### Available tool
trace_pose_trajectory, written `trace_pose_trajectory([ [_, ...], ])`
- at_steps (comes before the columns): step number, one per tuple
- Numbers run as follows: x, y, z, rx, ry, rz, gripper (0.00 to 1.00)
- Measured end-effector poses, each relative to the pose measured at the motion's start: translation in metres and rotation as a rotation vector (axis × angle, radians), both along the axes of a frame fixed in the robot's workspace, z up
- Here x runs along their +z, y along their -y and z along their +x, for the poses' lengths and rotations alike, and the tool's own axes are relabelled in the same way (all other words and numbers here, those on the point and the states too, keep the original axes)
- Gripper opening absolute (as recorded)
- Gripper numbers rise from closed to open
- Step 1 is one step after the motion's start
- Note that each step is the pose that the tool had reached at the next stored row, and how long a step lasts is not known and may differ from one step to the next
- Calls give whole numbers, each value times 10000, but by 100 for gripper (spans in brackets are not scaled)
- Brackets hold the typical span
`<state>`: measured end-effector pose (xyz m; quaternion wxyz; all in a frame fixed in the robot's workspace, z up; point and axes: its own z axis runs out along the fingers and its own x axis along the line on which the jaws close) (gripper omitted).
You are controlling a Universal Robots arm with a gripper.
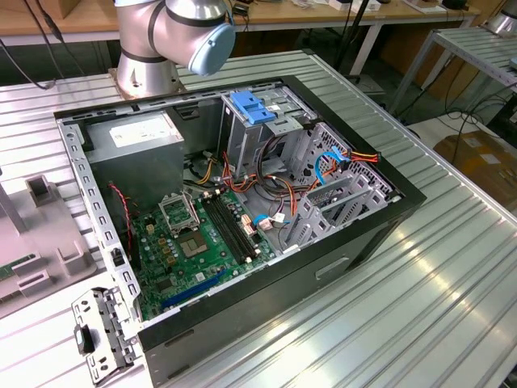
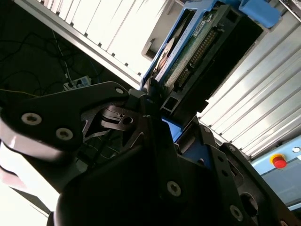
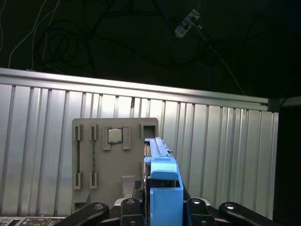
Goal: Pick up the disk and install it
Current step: 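Pick up the disk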
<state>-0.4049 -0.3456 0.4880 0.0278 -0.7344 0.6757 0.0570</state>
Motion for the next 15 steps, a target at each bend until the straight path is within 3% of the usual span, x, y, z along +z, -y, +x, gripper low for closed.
trace_pose_trajectory([
  [15,-2,26,143,0,-1,1,37],
])
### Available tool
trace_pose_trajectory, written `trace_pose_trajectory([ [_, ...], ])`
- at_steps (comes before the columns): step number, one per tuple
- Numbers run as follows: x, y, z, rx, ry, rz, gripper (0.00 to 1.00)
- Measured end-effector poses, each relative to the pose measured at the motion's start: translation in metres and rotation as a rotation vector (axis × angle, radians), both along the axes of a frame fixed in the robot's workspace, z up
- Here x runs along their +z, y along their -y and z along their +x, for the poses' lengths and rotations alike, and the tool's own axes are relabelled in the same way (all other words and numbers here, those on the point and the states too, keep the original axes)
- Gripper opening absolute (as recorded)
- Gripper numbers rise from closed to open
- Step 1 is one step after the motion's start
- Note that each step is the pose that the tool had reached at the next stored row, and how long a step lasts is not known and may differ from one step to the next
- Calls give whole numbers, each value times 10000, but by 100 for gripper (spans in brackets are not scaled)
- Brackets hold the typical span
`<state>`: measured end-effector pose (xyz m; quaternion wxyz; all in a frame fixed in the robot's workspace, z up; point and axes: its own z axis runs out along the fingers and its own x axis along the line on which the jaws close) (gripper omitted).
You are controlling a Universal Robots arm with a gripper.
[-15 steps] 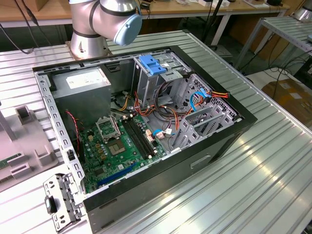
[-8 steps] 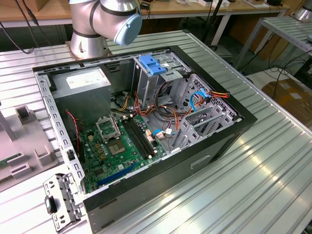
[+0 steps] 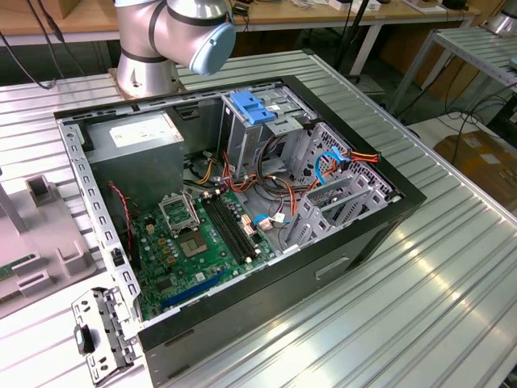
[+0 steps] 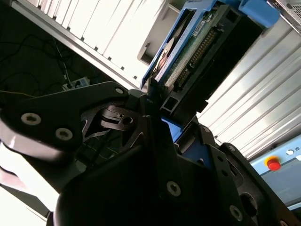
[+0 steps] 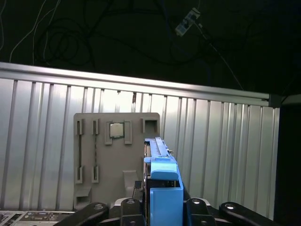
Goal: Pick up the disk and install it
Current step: 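Pick up the disk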
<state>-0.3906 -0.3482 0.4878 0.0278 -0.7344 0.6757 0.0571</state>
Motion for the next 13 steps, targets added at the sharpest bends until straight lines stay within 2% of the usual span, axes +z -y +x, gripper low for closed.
trace_pose_trajectory([
  [13,-1,18,148,0,-4,-1,37],
])
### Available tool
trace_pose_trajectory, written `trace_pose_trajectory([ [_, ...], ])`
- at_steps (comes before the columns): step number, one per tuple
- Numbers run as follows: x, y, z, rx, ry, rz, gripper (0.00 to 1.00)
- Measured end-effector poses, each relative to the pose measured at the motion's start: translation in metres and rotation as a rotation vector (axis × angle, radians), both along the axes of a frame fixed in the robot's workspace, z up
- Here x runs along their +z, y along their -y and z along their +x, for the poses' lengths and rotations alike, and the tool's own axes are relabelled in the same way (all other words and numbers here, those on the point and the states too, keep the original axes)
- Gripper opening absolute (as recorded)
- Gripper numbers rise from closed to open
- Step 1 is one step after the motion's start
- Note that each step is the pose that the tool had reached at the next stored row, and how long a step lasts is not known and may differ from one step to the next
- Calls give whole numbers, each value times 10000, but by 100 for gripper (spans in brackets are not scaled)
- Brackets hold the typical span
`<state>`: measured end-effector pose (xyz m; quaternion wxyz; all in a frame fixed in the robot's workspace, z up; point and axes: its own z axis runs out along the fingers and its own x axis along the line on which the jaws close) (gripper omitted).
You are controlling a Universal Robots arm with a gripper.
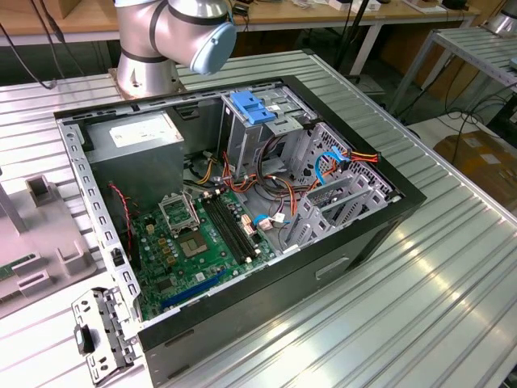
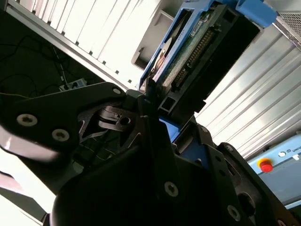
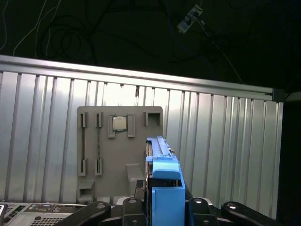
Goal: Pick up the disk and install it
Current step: 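Pick up the disk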
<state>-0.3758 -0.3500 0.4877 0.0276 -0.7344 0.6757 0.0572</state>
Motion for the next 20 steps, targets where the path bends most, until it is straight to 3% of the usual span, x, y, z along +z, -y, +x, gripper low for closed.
trace_pose_trajectory([
  [12,-3,4,202,0,-11,0,37],
  [20,-4,7,287,1,-13,0,37],
])
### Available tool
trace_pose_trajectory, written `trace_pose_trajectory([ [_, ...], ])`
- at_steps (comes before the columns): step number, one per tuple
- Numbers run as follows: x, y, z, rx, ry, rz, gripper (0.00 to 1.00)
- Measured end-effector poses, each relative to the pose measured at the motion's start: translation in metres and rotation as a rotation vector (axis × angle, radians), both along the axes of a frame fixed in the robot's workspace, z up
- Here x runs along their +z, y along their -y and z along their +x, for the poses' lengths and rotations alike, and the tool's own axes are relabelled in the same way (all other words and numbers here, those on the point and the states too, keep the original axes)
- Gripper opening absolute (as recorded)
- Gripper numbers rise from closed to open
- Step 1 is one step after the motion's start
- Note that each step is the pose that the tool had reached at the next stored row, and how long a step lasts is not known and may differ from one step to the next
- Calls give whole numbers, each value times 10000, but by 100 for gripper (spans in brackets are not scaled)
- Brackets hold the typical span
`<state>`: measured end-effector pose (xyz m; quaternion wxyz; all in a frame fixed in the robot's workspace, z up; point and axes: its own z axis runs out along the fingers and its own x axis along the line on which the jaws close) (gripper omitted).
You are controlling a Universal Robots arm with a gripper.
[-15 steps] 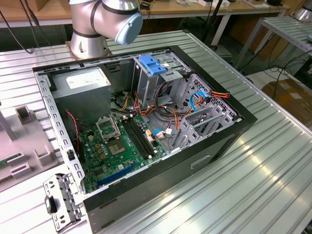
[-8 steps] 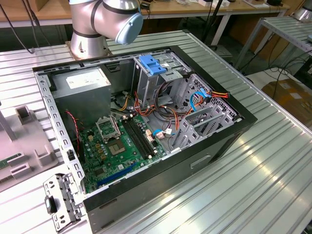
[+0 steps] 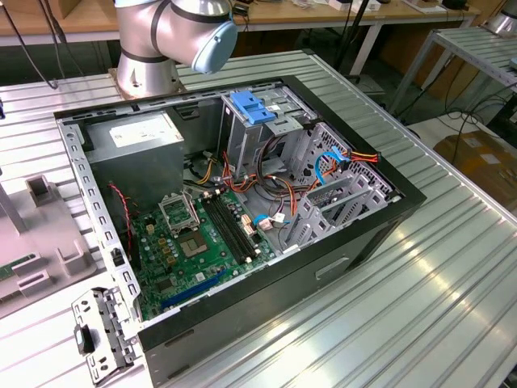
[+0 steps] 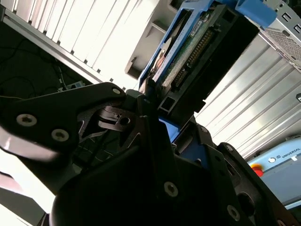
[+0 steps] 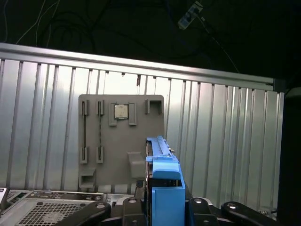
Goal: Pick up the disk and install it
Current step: 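Pick up the disk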
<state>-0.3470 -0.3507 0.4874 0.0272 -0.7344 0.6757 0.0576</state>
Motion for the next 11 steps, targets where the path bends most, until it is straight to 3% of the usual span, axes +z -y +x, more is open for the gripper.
trace_pose_trajectory([
  [11,-1,2,117,0,-2,1,37],
])
